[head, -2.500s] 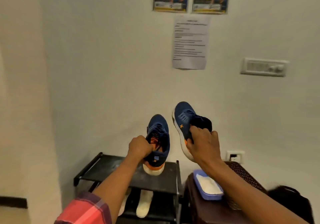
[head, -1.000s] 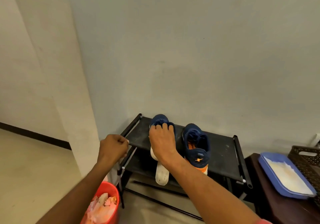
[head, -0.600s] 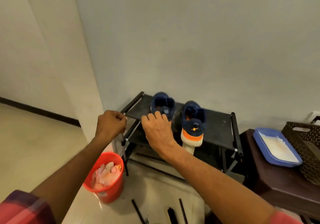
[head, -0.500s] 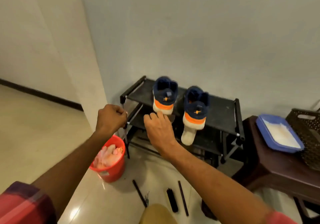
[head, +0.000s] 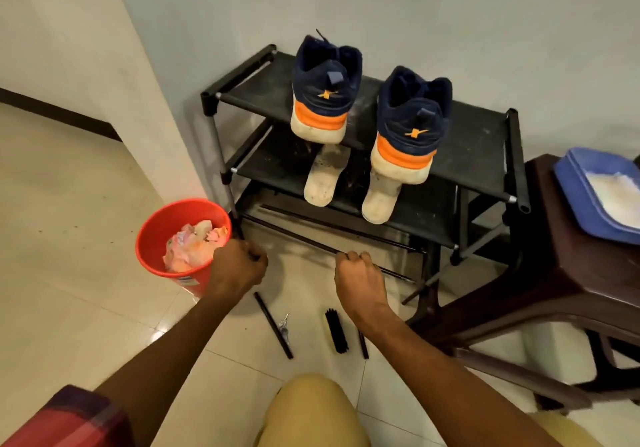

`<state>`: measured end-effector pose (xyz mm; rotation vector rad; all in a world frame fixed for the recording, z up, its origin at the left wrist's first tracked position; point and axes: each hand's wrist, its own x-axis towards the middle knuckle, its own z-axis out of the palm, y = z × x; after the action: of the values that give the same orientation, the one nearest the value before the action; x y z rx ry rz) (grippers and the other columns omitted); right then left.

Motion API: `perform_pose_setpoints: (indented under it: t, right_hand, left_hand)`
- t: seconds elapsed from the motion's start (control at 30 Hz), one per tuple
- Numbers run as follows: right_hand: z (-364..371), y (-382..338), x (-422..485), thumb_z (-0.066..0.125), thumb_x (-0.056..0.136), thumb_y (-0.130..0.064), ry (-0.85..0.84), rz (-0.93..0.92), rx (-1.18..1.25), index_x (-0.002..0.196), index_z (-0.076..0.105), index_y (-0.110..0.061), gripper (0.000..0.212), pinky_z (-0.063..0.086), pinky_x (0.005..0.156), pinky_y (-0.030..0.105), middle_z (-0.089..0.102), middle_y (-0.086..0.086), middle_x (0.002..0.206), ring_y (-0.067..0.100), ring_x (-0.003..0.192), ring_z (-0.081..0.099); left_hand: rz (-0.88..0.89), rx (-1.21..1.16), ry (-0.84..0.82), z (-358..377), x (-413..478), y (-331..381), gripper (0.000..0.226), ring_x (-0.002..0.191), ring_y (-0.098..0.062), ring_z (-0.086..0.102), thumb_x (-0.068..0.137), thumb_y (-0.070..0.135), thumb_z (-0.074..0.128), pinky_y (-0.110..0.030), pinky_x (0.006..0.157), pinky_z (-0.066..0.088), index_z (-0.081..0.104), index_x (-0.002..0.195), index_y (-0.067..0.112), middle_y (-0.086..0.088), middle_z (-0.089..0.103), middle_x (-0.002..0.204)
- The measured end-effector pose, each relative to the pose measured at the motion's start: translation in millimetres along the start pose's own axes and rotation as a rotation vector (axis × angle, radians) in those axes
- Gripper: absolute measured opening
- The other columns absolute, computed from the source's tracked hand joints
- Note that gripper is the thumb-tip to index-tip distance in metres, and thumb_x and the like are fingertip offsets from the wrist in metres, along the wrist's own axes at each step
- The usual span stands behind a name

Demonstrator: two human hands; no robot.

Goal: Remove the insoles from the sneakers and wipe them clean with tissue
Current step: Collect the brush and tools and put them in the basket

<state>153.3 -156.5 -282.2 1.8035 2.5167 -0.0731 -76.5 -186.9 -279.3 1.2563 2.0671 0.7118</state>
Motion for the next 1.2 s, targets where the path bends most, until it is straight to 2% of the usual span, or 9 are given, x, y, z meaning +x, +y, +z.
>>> perform_pose_setpoints:
  t: [0.1,0.23,0.33,0.43,0.53,0.67,0.77,0.97,1.2]
  right_hand:
    - [40,15,1,0.065,0.085,-0.005,-0.065,0.057,0.039,0.110,0.063,-0.011,0.026,0.054,0.075,0.036,0.067,0.007,0.103,0.029,0.103,0.059]
    - [115,34,-1,0.055,0.091,-0.009,-0.179,0.148,0.065,0.111,0.062,-0.013,0.021,0.054,0.074,0.034,0.067,0.006,0.105,0.027,0.104,0.059]
    - [172,41,-6,0.053,0.096,-0.015,-0.251,0.206,0.069,0.114,0.062,-0.016,0.021,0.053,0.073,0.031,0.067,0.002,0.105,0.022,0.100,0.062]
    - [220,40,-11,0.057,0.096,-0.027,-0.318,0.256,0.130,0.103,0.063,-0.016,0.015,0.054,0.072,0.032,0.068,0.003,0.100,0.022,0.096,0.065]
    - [264,36,-15,0.064,0.091,-0.042,-0.400,0.317,0.182,0.098,0.060,-0.016,0.027,0.057,0.071,0.034,0.066,0.003,0.098,0.022,0.095,0.065]
    - [310,28,-22,0.072,0.082,-0.053,-0.409,0.372,0.232,0.108,0.057,-0.015,0.049,0.055,0.069,0.033,0.061,0.004,0.104,0.023,0.096,0.065]
    - [326,26,-25,0.074,0.081,-0.052,-0.366,0.394,0.254,0.116,0.051,-0.012,0.058,0.056,0.069,0.036,0.059,0.007,0.111,0.026,0.097,0.066]
    - [324,31,-29,0.078,0.081,-0.036,-0.351,0.475,0.397,0.110,0.054,-0.010,0.045,0.059,0.073,0.036,0.061,0.009,0.111,0.027,0.097,0.066]
    - [297,34,-37,0.078,0.081,-0.033,-0.318,0.489,0.461,0.114,0.056,-0.009,0.047,0.059,0.078,0.037,0.063,0.008,0.111,0.027,0.098,0.066]
  left_hand:
    - [-0.037,0.010,-0.010,32,5,-20,0.012,0.059,-0.026,0.073,0.077,0.018,0.065,-0.039,0.067,0.063,0.073,0.070,0.012,-0.001,0.072,0.059]
    - [-0.146,0.027,-0.085,89,9,-69,0.014,0.058,-0.023,0.073,0.078,0.010,0.070,-0.034,0.063,0.061,0.074,0.065,0.016,0.000,0.072,0.057]
    - [-0.270,0.003,-0.154,137,13,-114,0.015,0.062,-0.028,0.073,0.076,0.011,0.070,-0.039,0.067,0.062,0.073,0.063,0.019,-0.002,0.072,0.057]
    - [-0.349,0.026,-0.193,179,14,-142,0.009,0.071,-0.028,0.073,0.079,0.019,0.073,-0.034,0.068,0.058,0.077,0.071,0.016,-0.003,0.074,0.063]
    - [-0.436,0.060,-0.150,216,16,-170,0.019,0.087,-0.029,0.069,0.081,0.033,0.074,-0.030,0.065,0.045,0.076,0.082,0.014,-0.005,0.075,0.081]
    - [-0.584,0.075,-0.128,253,17,-192,0.029,0.091,-0.033,0.068,0.083,0.037,0.072,-0.030,0.062,0.038,0.070,0.087,0.008,-0.012,0.072,0.088]
    - [-0.663,0.068,-0.095,267,16,-197,0.019,0.091,-0.036,0.067,0.086,0.025,0.066,-0.030,0.062,0.039,0.065,0.088,0.006,-0.014,0.068,0.088]
    - [-0.701,0.069,-0.059,269,14,-208,0.020,0.094,-0.037,0.066,0.085,0.024,0.067,-0.032,0.065,0.043,0.066,0.095,0.007,-0.015,0.073,0.093]
    - [-0.682,-0.010,-0.047,241,-5,-200,0.043,0.089,-0.031,0.068,0.075,0.024,0.082,-0.030,0.065,0.043,0.060,0.109,0.010,-0.011,0.074,0.084]
